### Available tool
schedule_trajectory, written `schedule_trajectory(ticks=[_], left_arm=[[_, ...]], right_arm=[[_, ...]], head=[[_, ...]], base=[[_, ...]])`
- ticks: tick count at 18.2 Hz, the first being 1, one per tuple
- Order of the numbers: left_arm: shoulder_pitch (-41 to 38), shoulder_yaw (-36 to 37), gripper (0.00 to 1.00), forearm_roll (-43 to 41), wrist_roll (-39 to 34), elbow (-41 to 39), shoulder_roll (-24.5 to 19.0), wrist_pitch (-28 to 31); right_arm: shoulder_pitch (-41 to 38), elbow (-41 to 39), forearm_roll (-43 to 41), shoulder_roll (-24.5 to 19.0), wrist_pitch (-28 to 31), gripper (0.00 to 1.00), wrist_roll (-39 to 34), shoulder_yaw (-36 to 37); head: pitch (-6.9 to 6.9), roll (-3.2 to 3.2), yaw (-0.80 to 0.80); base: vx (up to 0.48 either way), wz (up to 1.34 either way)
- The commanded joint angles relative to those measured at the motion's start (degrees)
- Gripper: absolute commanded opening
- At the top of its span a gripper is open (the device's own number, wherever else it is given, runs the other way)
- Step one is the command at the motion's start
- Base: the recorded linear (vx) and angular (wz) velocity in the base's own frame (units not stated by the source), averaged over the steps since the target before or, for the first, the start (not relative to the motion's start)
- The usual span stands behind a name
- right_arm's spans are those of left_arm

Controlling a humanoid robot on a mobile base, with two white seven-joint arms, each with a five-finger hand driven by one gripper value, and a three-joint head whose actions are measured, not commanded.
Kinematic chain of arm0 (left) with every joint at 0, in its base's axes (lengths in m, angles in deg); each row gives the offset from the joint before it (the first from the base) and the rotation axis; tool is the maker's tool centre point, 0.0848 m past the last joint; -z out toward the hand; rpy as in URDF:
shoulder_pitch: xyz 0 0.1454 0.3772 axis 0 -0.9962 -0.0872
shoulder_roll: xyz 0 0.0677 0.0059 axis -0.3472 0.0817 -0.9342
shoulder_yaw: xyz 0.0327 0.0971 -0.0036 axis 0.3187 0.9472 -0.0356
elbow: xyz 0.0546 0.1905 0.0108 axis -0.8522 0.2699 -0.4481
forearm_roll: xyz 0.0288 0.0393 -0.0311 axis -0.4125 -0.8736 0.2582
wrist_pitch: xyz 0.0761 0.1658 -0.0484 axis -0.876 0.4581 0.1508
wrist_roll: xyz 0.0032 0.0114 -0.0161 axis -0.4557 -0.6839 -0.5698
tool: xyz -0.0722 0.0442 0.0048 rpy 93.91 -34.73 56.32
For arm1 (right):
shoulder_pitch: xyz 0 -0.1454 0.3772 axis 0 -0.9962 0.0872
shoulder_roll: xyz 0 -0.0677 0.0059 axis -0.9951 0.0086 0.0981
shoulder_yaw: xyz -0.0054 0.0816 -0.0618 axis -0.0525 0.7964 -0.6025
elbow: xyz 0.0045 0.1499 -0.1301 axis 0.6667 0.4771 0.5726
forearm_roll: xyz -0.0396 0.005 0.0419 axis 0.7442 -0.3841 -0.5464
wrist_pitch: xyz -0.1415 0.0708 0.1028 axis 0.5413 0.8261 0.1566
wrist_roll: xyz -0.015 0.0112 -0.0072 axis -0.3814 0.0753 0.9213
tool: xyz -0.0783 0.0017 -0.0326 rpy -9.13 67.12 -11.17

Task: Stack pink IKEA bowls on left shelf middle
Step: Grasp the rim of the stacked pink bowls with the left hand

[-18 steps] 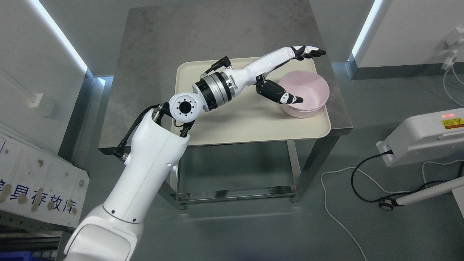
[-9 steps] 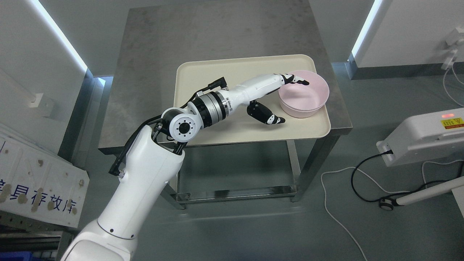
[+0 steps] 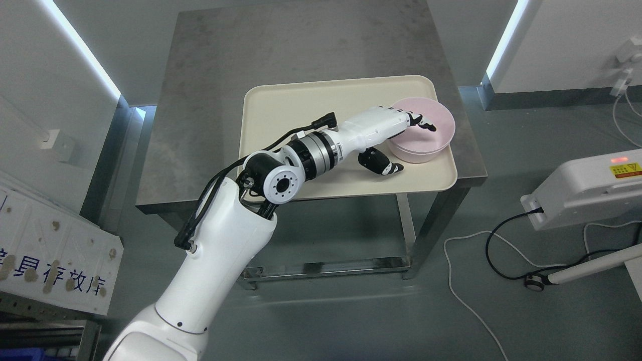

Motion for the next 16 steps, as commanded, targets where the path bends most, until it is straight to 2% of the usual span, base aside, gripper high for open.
schedule_trajectory(ticks=[1,6,8,12,14,16], left_arm=[[0.9,0.6,0.6,-6.2,0.4,3.8,1.4,0.1],[0.9,0.5,0.51,-7.7,0.1,5.9,1.4,-0.7],[0.9,-0.4,0.39,-7.7,-0.1,6.4,1.4,-3.2],[0.6,-5.1,0.12,-7.2,-0.8,6.8,1.4,-10.8],[0.2,-8.0,0.05,-7.1,-0.9,6.9,1.4,-14.8],[-2.7,-13.9,0.01,-7.0,-1.0,6.5,1.4,-21.3]], right_arm=[[0.0,0.0,0.0,1.0,0.0,1.0,0.0,0.0],[0.0,0.0,0.0,1.0,0.0,1.0,0.0,0.0],[0.0,0.0,0.0,1.0,0.0,1.0,0.0,0.0],[0.0,0.0,0.0,1.0,0.0,1.0,0.0,0.0],[0.0,0.0,0.0,1.0,0.0,1.0,0.0,0.0],[0.0,0.0,0.0,1.0,0.0,1.0,0.0,0.0]], head=[[0.0,0.0,0.0],[0.0,0.0,0.0],[0.0,0.0,0.0],[0.0,0.0,0.0],[0.0,0.0,0.0],[0.0,0.0,0.0]], base=[[0.0,0.0],[0.0,0.0],[0.0,0.0],[0.0,0.0],[0.0,0.0],[0.0,0.0]])
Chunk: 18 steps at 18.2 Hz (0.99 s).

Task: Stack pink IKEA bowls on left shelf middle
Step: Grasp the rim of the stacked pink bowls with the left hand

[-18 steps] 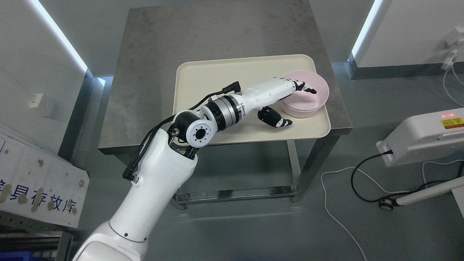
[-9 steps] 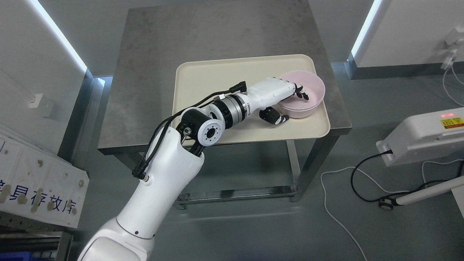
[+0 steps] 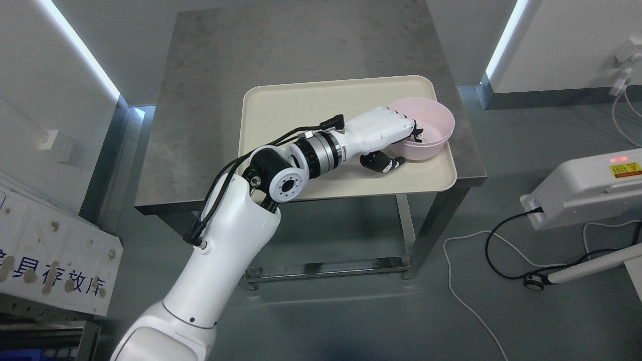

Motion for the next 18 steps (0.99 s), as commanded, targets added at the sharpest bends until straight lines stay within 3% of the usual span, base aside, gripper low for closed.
schedule_trajectory(ticks=[1,4,6,10,18], left_arm=[[-3.8,-14.3,0.01,0.1,-0.6,1.3,-0.5,-10.5],[-4.3,-23.8,0.01,2.3,1.2,0.8,-0.5,-19.7],[-4.1,-27.5,0.01,8.0,3.9,0.4,-0.5,-25.0],[-6.0,-34.8,0.01,17.5,8.9,-1.9,-0.5,-25.9],[-14.2,-40.4,0.01,20.9,8.6,-4.1,-0.5,-25.9]], right_arm=[[0.0,0.0,0.0,1.0,0.0,1.0,0.0,0.0],[0.0,0.0,0.0,1.0,0.0,1.0,0.0,0.0],[0.0,0.0,0.0,1.0,0.0,1.0,0.0,0.0],[0.0,0.0,0.0,1.0,0.0,1.0,0.0,0.0],[0.0,0.0,-0.1,1.0,0.0,1.0,0.0,0.0]], head=[[0.0,0.0,0.0],[0.0,0.0,0.0],[0.0,0.0,0.0],[0.0,0.0,0.0],[0.0,0.0,0.0]], base=[[0.0,0.0],[0.0,0.0],[0.0,0.0],[0.0,-0.01],[-0.001,0.0]])
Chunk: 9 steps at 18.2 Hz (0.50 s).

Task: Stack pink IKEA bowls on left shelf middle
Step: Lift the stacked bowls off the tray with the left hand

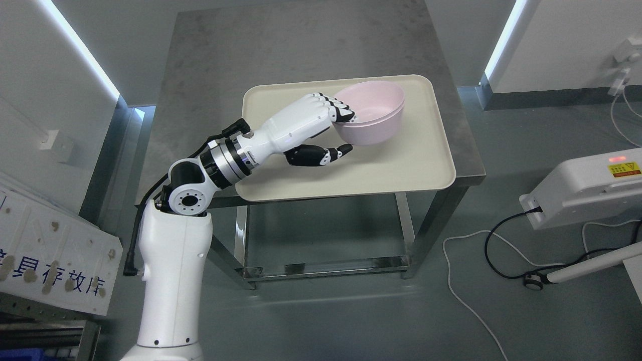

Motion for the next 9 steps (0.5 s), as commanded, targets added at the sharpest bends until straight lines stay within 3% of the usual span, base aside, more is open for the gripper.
schedule_trajectory(ticks=[1,9], left_arm=[[-4.8,-11.6,0.01,4.1,-0.2,-2.1,-0.9,0.0],[-4.7,-10.8,0.02,6.4,-0.1,-4.8,-0.9,0.0]], right_arm=[[0.0,0.0,0.0,1.0,0.0,1.0,0.0,0.0],[0.0,0.0,0.0,1.0,0.0,1.0,0.0,0.0]], head=[[0.0,0.0,0.0],[0.0,0.0,0.0]], base=[[0.0,0.0],[-0.009,-0.02]])
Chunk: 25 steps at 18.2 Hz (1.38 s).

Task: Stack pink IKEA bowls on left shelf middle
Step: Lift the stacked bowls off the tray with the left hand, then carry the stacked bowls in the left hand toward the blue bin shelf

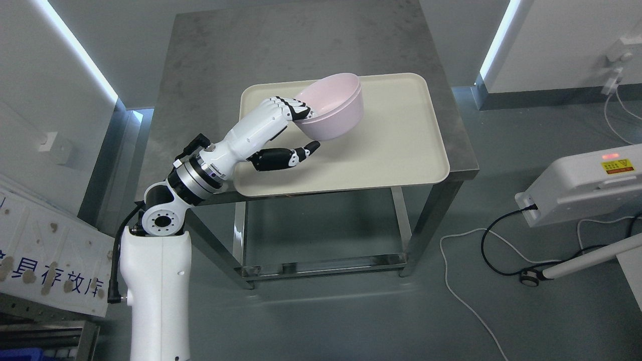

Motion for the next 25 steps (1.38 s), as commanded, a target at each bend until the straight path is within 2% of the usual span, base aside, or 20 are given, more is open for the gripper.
schedule_trajectory(ticks=[1,10,17,20,25], left_arm=[[-0.8,-4.1,0.02,1.6,0.1,-3.5,-1.0,0.0],[-5.1,1.3,0.02,2.2,0.1,-7.1,-1.0,0.0],[-6.0,-1.3,0.03,4.4,0.0,-7.2,-1.0,0.0],[-6.9,-7.1,0.03,4.7,-0.3,-6.9,-1.0,0.0],[-12.0,-7.3,0.04,9.1,-0.2,-4.9,-1.0,0.0]], right_arm=[[0.0,0.0,0.0,1.0,0.0,1.0,0.0,0.0],[-0.1,0.0,0.0,1.0,0.0,1.0,0.0,0.0],[0.0,0.0,0.0,1.0,0.0,1.0,0.0,0.0],[0.0,0.0,0.0,1.0,0.0,1.0,0.0,0.0],[0.0,0.0,0.0,1.0,0.0,1.0,0.0,0.0]], head=[[0.0,0.0,0.0],[0.0,0.0,0.0],[0.0,0.0,0.0],[0.0,0.0,0.0],[0.0,0.0,0.0]], base=[[-0.141,-0.09],[-0.158,-0.14],[-0.17,-0.15],[-0.236,0.16],[-0.302,0.09]])
